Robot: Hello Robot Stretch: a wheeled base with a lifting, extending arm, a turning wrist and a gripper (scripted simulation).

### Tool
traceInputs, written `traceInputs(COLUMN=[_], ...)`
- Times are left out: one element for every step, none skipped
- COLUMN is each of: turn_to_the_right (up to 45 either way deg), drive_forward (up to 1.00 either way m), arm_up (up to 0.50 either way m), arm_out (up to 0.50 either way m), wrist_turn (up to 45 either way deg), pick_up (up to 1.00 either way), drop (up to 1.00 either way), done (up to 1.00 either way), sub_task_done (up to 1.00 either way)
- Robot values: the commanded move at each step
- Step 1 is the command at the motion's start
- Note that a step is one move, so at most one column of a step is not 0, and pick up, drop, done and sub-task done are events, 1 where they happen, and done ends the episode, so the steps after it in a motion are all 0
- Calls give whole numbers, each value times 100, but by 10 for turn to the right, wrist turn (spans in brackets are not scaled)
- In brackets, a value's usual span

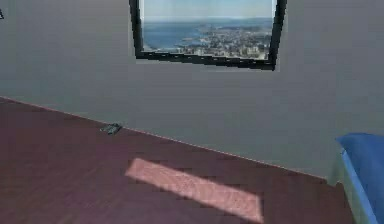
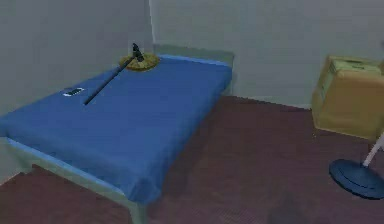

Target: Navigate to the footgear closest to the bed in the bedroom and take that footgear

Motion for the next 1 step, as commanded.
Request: traceInputs(turn_to_the_right=[-420], drive_forward=[0], arm_up=[0], arm_out=[0], wrist_turn=[0], pick_up=[0], drop=[0], done=[0], sub_task_done=[0])
